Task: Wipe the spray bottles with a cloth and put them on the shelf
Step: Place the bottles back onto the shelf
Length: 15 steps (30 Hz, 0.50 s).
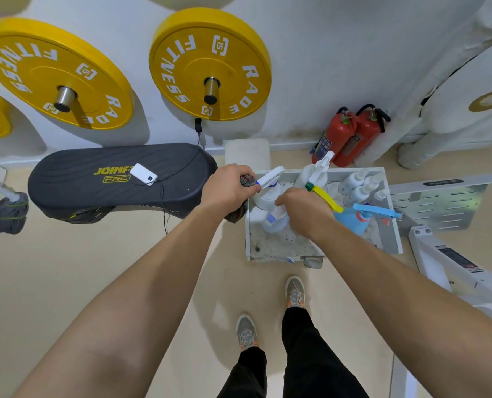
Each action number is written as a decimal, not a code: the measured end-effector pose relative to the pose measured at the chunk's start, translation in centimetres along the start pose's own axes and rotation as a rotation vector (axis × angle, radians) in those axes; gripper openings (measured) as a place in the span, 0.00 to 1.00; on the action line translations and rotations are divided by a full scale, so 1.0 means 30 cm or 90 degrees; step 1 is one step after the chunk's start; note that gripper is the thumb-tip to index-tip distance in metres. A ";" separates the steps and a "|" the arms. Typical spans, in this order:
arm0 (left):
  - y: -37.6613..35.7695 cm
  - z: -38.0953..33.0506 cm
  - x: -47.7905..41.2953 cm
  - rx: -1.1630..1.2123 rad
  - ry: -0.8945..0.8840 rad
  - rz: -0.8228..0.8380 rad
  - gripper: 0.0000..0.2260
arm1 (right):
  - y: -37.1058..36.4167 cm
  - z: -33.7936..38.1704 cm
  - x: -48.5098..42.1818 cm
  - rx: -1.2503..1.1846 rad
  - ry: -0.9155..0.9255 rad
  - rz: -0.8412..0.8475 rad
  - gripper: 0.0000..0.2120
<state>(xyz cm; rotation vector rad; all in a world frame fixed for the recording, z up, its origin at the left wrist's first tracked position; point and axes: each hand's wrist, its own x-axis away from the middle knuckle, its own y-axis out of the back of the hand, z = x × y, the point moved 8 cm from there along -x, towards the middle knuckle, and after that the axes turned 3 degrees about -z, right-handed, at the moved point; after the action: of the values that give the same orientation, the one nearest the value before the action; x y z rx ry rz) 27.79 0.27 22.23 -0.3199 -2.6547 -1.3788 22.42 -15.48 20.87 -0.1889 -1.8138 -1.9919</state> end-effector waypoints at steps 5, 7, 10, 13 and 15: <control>-0.006 0.001 0.004 -0.011 0.026 -0.022 0.06 | -0.003 -0.010 -0.004 -0.050 -0.011 -0.012 0.24; -0.008 -0.004 0.007 -0.016 0.042 -0.034 0.07 | -0.007 -0.010 -0.005 -0.070 -0.009 -0.013 0.23; -0.015 -0.013 0.008 -0.016 0.056 -0.038 0.06 | -0.007 -0.013 -0.003 -0.087 -0.001 -0.011 0.22; -0.012 -0.012 0.010 -0.020 0.065 -0.042 0.06 | -0.010 -0.011 0.001 -0.084 0.016 -0.007 0.22; -0.009 -0.010 0.015 -0.016 0.069 -0.042 0.06 | -0.018 -0.008 0.001 -0.094 0.020 0.002 0.23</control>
<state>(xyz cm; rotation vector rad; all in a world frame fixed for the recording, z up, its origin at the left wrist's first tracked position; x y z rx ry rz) 27.28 -0.07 22.31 -0.1572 -2.5831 -1.4064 22.24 -15.70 20.36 -0.2036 -1.6463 -2.1149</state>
